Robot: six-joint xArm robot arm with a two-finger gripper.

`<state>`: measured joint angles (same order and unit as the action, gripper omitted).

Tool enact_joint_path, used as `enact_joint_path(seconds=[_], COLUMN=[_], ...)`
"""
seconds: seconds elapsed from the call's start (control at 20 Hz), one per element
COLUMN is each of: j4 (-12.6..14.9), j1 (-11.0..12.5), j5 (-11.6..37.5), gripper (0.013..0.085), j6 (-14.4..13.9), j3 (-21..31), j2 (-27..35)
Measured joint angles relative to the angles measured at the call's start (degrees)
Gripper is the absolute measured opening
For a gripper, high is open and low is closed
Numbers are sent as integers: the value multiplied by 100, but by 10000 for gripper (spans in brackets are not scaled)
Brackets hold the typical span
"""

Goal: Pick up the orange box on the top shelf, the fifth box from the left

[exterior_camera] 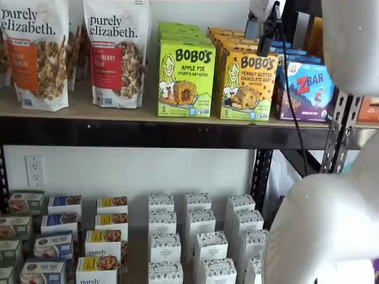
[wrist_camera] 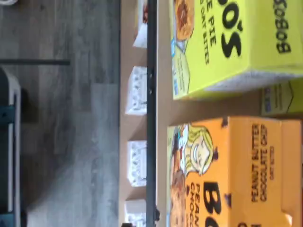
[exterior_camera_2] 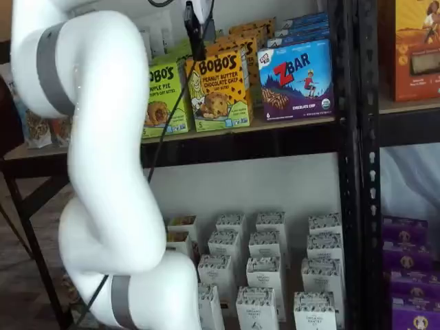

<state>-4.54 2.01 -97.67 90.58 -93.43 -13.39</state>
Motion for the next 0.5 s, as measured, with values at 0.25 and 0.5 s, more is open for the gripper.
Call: enact_joint_path(seconds=[0.25,0.5], j4=[82,168], j1=[57,88], j5=[-164,-4], gripper=[850,850], j6=[75,139], j3=[-268,-233], j2=[225,267])
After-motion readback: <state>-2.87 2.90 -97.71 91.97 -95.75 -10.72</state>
